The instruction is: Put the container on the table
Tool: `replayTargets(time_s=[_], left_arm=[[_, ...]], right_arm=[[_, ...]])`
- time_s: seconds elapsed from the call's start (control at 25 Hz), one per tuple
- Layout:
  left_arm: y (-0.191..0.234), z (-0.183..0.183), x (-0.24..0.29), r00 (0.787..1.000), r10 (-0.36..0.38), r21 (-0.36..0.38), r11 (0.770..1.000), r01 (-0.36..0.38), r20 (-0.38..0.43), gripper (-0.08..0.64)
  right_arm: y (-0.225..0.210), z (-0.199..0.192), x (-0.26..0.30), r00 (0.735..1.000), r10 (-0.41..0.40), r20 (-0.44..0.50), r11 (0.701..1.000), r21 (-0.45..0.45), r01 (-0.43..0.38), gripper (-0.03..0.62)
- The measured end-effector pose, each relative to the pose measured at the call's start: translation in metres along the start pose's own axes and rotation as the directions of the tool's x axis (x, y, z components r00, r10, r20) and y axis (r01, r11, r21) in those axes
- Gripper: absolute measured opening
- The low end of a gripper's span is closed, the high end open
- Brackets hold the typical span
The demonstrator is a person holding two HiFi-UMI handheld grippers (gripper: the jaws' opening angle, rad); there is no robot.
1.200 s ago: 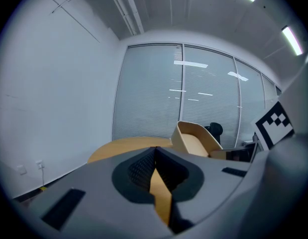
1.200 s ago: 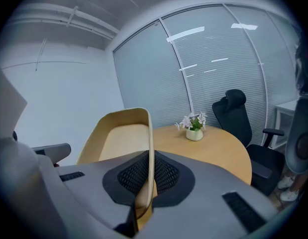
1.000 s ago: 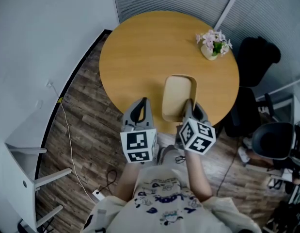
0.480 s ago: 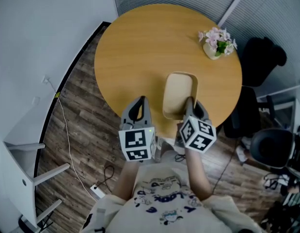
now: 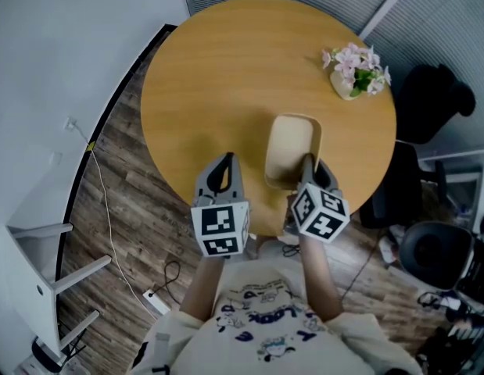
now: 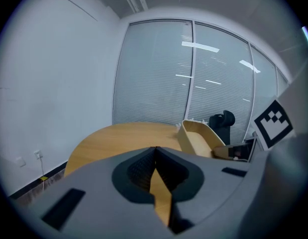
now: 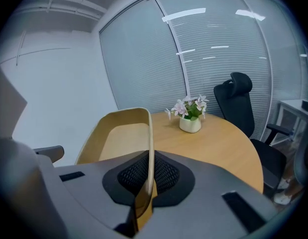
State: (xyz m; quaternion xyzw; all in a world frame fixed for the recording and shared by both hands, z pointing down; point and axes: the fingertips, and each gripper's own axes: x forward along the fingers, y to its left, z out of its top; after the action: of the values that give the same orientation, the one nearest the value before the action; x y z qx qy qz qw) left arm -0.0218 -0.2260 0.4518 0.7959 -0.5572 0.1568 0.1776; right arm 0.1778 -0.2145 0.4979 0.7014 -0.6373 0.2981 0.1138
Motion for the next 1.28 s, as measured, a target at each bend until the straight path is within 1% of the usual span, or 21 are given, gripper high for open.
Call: replayTargets(time_s=[0.28,0.56,0.88,1.04,1.28], left_arm=[[-0.009,-0.007,0.031,0.999,0.0,-0.001,1.0,0.0,-0.054,0.003],[-0.013,-0.025,0.058,0.993,0.005,-0.016,1.0,-0.007,-0.118,0.003],[-0.014,-0.05,0.081,0.981,0.006,-0.025,1.0,-0.011,-0.194,0.003],[-0.014,-0.063,0.086,0.973,0.002,-0.032,0.999,-0.01,-0.229,0.003],[-0.014,-0.079,0.095,0.964,0.001,-0.038,0.999,-0.012,-0.266,0.003]], right_arm=[[-0.018,-0.002,0.031,0.999,-0.008,-0.054,1.0,0.003,0.008,0.008],[-0.034,-0.013,0.06,0.993,-0.019,-0.115,1.0,0.002,0.019,0.008],[-0.045,-0.033,0.085,0.982,-0.029,-0.187,1.0,0.0,0.029,0.008],[-0.051,-0.044,0.091,0.974,-0.048,-0.223,0.999,-0.008,0.047,0.008],[-0.059,-0.058,0.101,0.963,-0.06,-0.264,0.998,-0.007,0.06,0.008]])
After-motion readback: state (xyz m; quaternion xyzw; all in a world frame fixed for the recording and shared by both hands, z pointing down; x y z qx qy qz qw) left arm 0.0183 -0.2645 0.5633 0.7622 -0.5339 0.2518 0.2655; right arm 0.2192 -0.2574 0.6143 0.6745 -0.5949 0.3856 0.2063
